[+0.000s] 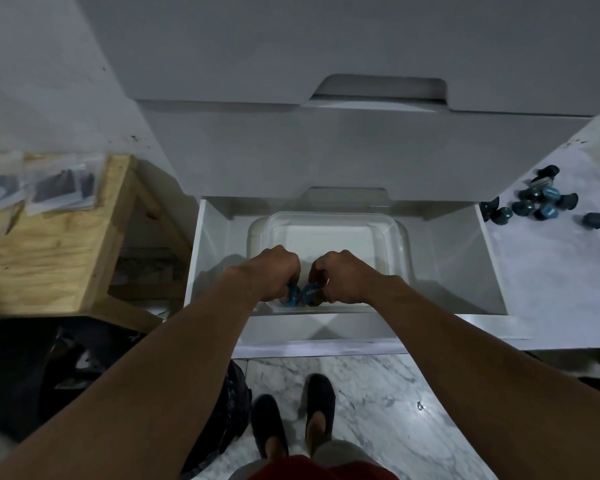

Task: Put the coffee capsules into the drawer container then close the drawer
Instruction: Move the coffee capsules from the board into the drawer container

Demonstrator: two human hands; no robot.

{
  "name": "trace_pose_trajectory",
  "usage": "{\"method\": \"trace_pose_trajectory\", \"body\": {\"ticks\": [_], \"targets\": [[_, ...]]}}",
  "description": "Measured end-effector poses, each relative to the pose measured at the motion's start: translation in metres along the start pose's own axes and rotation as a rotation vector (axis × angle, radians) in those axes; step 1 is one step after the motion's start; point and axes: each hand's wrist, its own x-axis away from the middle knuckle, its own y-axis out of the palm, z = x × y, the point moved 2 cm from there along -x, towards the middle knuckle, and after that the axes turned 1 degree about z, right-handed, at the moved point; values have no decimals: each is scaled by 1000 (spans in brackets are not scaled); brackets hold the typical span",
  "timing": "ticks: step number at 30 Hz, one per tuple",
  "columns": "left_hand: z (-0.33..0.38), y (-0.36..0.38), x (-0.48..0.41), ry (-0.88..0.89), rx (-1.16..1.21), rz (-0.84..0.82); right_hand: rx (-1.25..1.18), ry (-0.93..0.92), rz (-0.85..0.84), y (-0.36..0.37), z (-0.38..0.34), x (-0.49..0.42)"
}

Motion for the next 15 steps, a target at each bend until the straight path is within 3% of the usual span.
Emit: {"method": "trace_pose_trajectory", "body": {"ticks": [15], "targets": [[2,-4,2,19,-84,5,10,-27,11,1,-7,-2]]}}
